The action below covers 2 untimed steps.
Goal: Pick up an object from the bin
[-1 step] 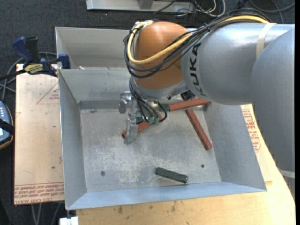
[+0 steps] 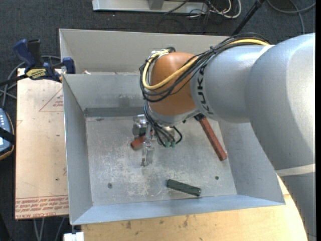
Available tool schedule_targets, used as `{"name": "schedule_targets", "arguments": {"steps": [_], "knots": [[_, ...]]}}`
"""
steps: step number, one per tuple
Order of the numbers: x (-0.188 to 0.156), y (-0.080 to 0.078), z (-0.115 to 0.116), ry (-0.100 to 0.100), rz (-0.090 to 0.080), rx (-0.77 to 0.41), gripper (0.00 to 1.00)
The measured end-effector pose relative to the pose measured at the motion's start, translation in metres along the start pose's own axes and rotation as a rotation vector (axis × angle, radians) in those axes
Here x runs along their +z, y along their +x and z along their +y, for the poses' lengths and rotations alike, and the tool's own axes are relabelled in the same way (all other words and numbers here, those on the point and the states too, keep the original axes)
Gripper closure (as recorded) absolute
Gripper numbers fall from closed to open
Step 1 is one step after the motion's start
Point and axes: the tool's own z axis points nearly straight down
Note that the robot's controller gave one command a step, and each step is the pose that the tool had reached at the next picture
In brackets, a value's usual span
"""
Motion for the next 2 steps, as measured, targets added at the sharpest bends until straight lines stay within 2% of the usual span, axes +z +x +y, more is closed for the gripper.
{"name": "schedule_targets", "arguments": {"steps": [1,2], "knots": [[0.0246,-0.0489,-0.0739,-0.001,-0.015,-0.072,0.0],[0.0214,-0.0485,-0.0693,-0.003,-0.012,-0.076,1.0]]}}
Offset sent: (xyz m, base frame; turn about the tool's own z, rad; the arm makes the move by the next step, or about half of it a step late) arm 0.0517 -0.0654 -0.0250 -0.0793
